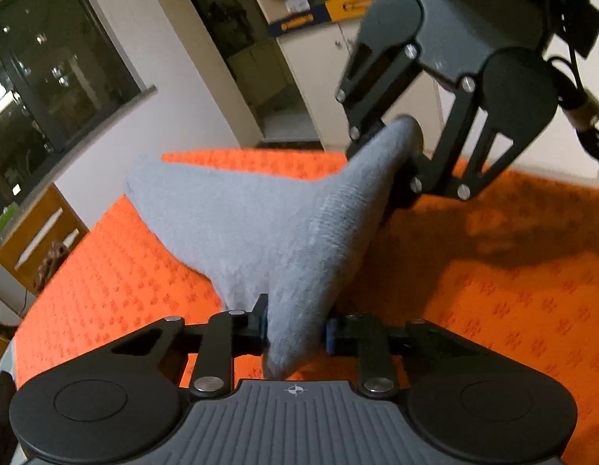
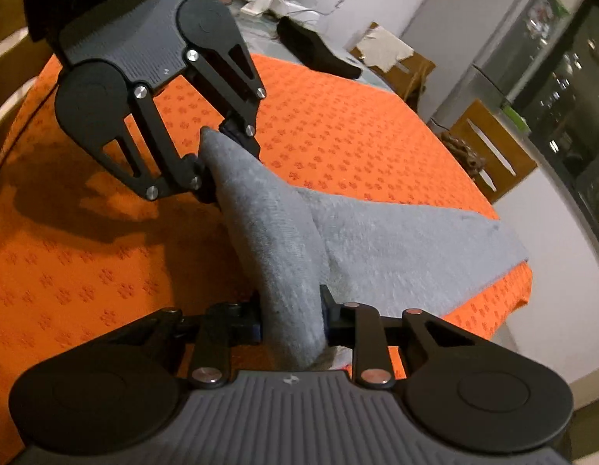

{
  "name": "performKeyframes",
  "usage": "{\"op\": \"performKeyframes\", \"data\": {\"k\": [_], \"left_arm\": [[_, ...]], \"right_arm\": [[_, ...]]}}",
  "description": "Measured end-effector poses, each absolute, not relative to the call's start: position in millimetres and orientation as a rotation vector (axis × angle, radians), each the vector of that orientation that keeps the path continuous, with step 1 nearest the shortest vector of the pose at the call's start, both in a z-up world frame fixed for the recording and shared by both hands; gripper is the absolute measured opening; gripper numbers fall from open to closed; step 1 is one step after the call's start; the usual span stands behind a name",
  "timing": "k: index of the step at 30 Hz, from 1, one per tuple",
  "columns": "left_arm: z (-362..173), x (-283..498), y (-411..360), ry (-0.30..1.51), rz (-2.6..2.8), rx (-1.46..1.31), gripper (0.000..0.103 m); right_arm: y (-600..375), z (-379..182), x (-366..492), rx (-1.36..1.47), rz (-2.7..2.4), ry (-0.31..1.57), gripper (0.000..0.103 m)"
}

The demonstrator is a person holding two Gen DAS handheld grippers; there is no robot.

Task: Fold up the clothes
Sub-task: 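Grasp the folded sweater end with both grippers and lift it, then fold the lifted end over onto the strip with both grippers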

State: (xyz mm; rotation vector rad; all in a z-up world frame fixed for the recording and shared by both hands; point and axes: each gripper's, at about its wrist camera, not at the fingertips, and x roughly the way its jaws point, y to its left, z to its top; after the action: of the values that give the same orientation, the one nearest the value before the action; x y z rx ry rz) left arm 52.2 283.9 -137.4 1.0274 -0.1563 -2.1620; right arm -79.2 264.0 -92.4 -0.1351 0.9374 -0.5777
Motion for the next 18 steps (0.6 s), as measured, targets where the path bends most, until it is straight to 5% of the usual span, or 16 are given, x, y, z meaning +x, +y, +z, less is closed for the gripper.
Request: {"op": "performKeyframes", "data": {"k": [10,18], "left_arm": [[-119,57,323,-0.205,-2.234,1.064,0.027],[-112,66,355,-0.069,-2.304,1.121,0.027]], "right_arm": [[293,-65,-74,-0.079,-0.564,0.936,0.029],[327,-64,-66,0.076,-0.511,0.957,0.029]]}}
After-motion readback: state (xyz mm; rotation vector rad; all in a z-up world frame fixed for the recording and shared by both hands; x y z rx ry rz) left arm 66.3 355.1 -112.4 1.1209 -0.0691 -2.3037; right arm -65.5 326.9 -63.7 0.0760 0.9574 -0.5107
